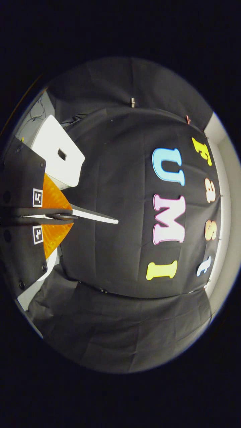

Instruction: Open the toilet lid.

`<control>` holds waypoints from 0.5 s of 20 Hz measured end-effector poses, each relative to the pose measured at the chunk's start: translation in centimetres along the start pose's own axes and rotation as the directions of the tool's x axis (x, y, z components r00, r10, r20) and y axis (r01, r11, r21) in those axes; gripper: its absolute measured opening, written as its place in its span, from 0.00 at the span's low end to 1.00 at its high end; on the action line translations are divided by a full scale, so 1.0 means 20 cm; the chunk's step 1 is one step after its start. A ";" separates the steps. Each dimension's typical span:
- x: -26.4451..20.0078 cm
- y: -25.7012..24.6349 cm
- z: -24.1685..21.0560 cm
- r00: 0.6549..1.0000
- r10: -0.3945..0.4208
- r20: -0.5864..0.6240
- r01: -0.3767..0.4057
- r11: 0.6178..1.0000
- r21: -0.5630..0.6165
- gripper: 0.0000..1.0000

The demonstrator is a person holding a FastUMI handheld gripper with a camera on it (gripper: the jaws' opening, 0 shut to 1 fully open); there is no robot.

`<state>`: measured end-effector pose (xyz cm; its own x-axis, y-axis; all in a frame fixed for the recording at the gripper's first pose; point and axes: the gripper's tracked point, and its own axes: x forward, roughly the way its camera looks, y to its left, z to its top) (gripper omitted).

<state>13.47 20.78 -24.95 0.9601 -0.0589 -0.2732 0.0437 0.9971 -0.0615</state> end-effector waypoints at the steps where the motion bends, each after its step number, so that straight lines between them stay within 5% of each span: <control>1: 0.00 0.04 0.01 1.000 0.010 0.004 -0.010 1.000 -0.001 0.06; 10: -0.02 0.48 0.05 0.994 0.108 0.026 -0.105 0.990 -0.092 0.06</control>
<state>13.84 30.38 -24.43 0.9661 0.0501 -0.2533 -0.0828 0.9893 -0.1202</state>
